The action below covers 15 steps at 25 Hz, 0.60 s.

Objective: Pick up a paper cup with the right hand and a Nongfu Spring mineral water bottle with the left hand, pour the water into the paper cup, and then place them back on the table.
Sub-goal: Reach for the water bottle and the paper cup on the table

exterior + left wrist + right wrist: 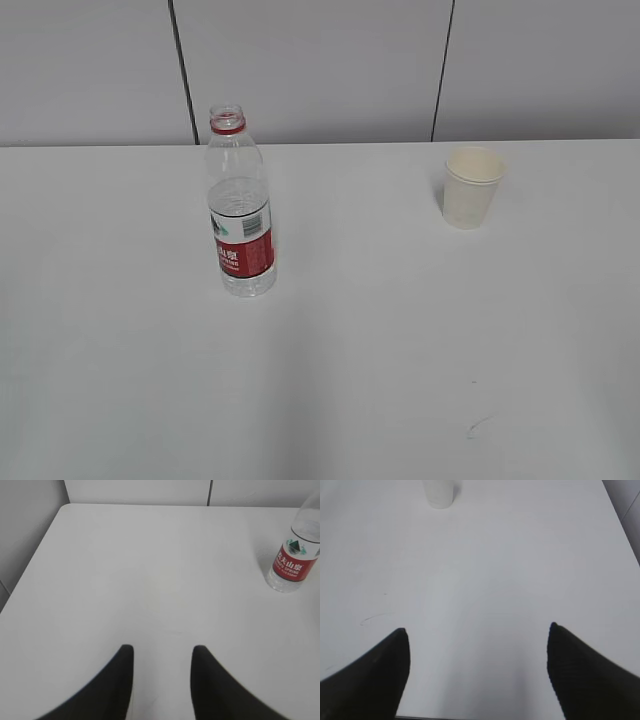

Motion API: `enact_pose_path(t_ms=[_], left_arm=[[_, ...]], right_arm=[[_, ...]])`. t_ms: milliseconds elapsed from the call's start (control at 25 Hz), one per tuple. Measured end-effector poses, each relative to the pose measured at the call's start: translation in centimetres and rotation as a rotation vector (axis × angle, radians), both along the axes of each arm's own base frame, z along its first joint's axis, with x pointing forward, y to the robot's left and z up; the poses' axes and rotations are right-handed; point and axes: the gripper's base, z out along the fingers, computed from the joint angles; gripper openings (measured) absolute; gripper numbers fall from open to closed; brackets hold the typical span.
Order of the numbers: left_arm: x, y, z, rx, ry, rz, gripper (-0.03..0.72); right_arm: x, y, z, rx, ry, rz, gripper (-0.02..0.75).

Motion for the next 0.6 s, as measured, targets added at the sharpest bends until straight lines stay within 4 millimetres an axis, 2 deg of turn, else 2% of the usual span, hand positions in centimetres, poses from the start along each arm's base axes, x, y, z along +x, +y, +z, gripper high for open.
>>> enact_pose_path(t_ms=[600], left_arm=[[0.0,0.0,0.0,0.0,0.0,0.0,0.239]], right_arm=[[-0.03,-0.01,0.08,-0.001,-0.003,-0.001,0.639]])
